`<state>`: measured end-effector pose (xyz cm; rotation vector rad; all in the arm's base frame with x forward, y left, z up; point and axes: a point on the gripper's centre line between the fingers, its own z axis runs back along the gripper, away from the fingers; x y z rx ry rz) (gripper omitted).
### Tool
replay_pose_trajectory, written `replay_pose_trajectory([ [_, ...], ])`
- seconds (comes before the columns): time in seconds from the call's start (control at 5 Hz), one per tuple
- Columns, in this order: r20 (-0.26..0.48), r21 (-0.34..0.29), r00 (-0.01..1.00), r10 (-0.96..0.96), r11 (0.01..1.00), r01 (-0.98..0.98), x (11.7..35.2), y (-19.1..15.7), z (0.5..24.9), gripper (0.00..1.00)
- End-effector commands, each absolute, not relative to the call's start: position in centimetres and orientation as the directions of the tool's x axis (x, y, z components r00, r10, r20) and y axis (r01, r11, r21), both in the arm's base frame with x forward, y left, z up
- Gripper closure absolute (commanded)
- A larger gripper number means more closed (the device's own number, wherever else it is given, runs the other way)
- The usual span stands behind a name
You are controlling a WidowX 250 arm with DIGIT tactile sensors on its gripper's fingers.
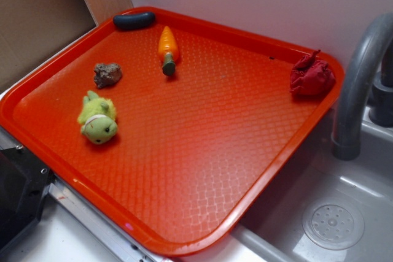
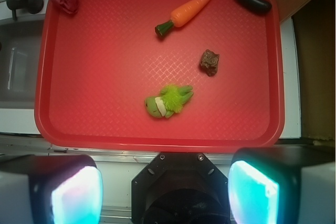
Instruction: Grab the red paper.
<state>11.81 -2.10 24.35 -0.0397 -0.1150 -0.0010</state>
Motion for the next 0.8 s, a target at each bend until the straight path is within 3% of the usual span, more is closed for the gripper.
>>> replay_pose_trajectory([
  [0.0, 0.115, -0.040, 0.993, 0.001, 0.999, 0.003, 11.8, -2.1, 24.3, 0.00],
  [0.2, 0.209, -0.103, 0.975, 0.070, 0.993, -0.049, 13.6, -3.2, 22.9, 0.00],
  [0.4, 0.321, -0.222, 0.943, 0.092, 0.975, -0.019, 16.6, -4.8, 20.9, 0.00],
  [0.6, 0.364, -0.287, 0.931, 0.030, 0.955, 0.082, 19.7, -6.8, 18.9, 0.00],
])
